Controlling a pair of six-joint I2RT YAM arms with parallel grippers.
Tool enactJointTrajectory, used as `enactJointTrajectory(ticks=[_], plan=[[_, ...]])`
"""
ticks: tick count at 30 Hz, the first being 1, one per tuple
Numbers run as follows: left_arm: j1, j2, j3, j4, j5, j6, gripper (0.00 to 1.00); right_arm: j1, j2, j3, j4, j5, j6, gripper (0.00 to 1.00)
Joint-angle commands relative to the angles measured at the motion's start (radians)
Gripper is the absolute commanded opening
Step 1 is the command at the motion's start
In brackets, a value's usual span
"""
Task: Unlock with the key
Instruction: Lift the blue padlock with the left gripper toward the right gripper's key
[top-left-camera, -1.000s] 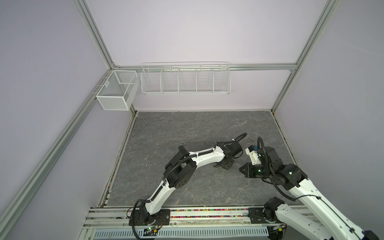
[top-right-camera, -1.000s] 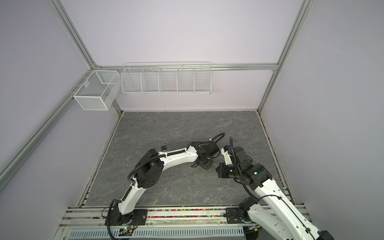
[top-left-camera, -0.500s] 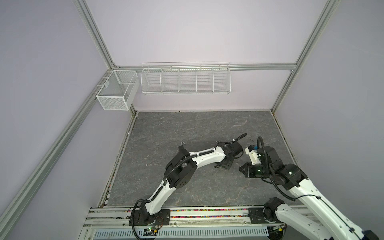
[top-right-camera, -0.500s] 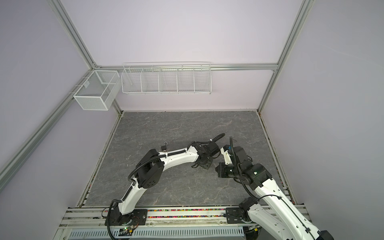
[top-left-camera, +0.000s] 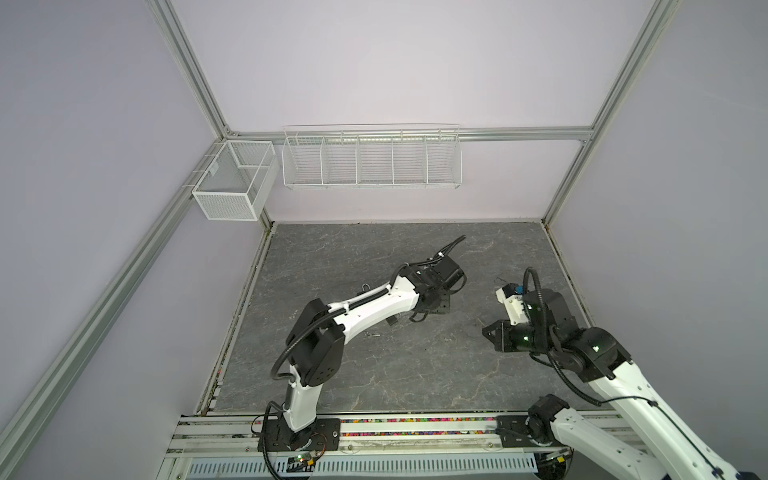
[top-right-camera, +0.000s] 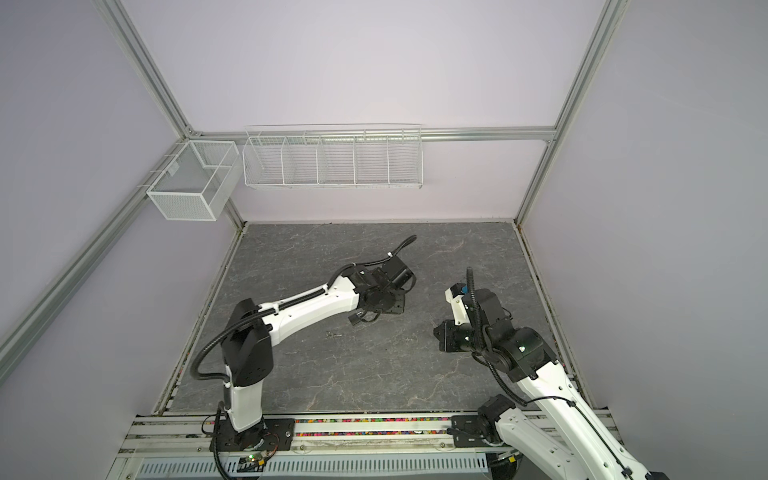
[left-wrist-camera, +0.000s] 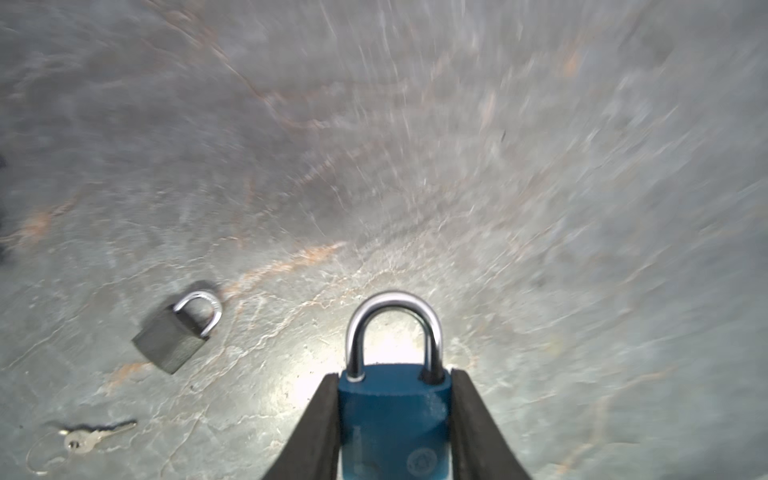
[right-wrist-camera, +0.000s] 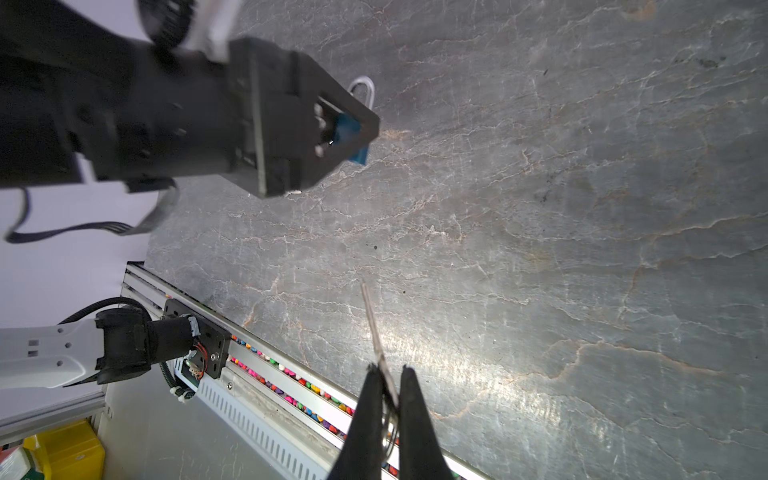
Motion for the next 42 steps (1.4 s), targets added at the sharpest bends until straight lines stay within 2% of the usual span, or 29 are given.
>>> enactJointTrajectory(ticks=[1,5,8,12,15,18,22,26,34,42], plan=[[0.02,-0.089,-0.055,0.079,0.032,-0.148,0.06,0.019,0.028,0.029,-0.013,0.003,-0.021,0.07],[0.039,-0.179,-0.111,0.148,0.041,-0.248,0.03,0.063,0.088,0.036,0.057,0.011,0.013,0.07],[0.065,-0.247,-0.187,0.258,0.088,-0.303,0.01,0.104,0.143,0.035,0.144,0.0,0.053,0.07],[0.081,-0.337,-0.309,0.387,0.076,-0.422,0.0,0.144,0.198,0.004,0.325,0.003,0.151,0.07],[0.094,-0.37,-0.358,0.403,0.06,-0.472,0.0,0.178,0.246,-0.018,0.459,0.012,0.214,0.07],[0.097,-0.388,-0.374,0.377,0.03,-0.49,0.0,0.23,0.311,0.002,0.509,0.076,0.228,0.07],[0.102,-0.403,-0.394,0.367,0.001,-0.512,0.0,0.268,0.387,0.013,0.598,0.075,0.263,0.07],[0.105,-0.408,-0.393,0.347,-0.016,-0.512,0.0,0.29,0.44,0.024,0.605,0.107,0.29,0.07],[0.11,-0.409,-0.399,0.328,-0.026,-0.51,0.0,0.293,0.458,0.016,0.658,0.149,0.346,0.07],[0.111,-0.408,-0.402,0.329,-0.03,-0.514,0.0,0.293,0.486,0.014,0.693,0.12,0.383,0.07]])
